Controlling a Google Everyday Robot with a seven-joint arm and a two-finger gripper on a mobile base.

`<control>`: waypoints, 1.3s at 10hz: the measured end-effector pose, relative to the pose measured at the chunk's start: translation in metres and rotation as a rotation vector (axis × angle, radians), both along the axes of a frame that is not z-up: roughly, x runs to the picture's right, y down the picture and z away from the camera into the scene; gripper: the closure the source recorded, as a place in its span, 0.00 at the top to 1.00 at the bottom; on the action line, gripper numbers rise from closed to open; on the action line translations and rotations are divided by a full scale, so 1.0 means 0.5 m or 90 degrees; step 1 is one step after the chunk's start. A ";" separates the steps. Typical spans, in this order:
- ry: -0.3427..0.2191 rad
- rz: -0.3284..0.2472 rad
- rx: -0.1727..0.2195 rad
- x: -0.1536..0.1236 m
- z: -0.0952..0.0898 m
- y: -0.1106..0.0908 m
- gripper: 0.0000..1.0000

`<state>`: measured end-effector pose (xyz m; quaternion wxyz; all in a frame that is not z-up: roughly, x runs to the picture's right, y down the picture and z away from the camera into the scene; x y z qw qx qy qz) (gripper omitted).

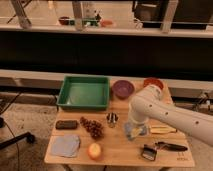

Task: Place sponge in plastic cup

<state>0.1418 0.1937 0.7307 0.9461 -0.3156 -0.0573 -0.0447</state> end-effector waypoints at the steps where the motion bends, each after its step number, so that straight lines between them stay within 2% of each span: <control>1: 0.000 0.002 -0.002 0.001 -0.002 0.003 0.00; 7: -0.014 0.008 -0.008 -0.020 -0.003 0.019 0.00; 13: -0.017 0.006 0.000 -0.032 0.007 0.006 0.00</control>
